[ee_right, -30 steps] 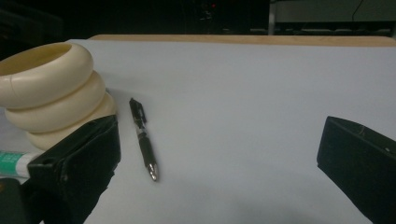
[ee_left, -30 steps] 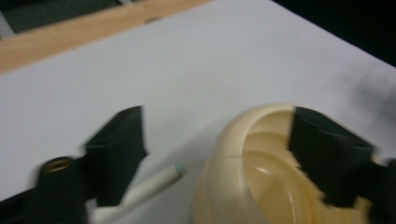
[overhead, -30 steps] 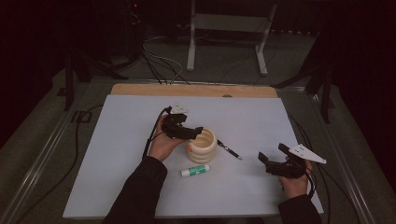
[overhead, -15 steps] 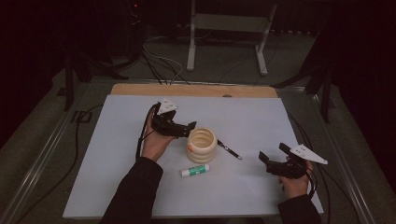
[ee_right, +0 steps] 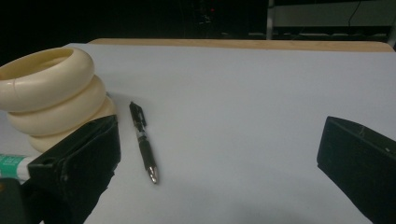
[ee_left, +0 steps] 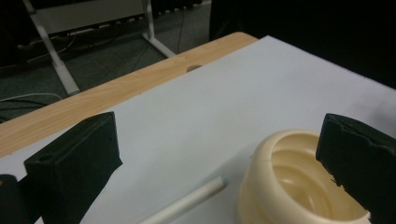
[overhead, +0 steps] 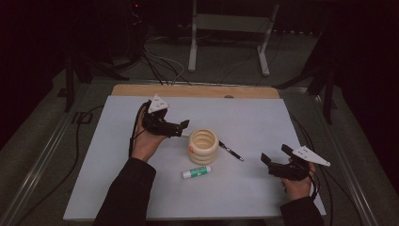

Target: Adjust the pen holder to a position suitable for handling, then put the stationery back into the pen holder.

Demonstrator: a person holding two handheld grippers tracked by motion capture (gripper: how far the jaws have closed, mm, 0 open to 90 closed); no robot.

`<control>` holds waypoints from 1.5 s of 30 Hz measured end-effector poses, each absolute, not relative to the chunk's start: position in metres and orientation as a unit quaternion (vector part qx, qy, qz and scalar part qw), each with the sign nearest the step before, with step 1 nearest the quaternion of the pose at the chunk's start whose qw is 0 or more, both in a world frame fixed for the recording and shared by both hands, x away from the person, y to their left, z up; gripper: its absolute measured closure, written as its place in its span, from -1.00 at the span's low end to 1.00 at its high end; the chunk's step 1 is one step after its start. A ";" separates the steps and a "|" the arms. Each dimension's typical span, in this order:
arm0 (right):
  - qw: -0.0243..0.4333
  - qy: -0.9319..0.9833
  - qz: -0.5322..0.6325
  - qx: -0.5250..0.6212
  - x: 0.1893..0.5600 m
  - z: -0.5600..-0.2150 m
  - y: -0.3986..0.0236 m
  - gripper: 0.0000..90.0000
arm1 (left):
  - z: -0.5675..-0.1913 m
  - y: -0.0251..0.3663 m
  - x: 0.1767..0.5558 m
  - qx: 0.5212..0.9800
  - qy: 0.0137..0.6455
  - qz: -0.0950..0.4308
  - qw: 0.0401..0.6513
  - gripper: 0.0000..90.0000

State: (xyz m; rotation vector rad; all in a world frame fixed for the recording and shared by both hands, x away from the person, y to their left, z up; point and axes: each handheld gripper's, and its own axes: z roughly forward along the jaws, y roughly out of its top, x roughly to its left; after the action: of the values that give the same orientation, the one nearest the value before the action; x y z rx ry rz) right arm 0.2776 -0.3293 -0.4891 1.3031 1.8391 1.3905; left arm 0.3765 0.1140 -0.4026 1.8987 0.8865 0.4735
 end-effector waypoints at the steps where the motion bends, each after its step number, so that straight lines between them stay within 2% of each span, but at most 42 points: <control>1: 0.244 0.674 0.509 0.477 0.278 -0.489 -0.329 -1.00 | -0.402 0.116 0.377 0.779 0.360 0.194 0.474 -1.00; 11: 0.244 0.674 0.508 0.478 0.278 -0.490 -0.329 -1.00 | -0.400 0.127 0.377 0.792 0.338 0.204 0.466 -1.00; 23: 0.245 0.673 0.508 0.479 0.278 -0.489 -0.330 -1.00 | -0.405 0.139 0.388 0.794 0.341 0.225 0.450 -1.00; 30: 0.245 0.673 0.507 0.479 0.278 -0.490 -0.330 -1.00 | -0.409 0.145 0.395 0.793 0.362 0.212 0.443 -1.00; 45: 0.244 0.671 0.509 0.480 0.277 -0.490 -0.331 -1.00 | -0.420 0.140 0.417 0.816 0.354 0.205 0.407 -1.00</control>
State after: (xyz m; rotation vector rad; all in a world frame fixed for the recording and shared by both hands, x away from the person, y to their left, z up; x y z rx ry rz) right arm 0.2774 -0.3308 -0.4895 1.3113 1.8336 1.3891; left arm 0.4170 0.1400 -0.4196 2.0590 0.8938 0.5182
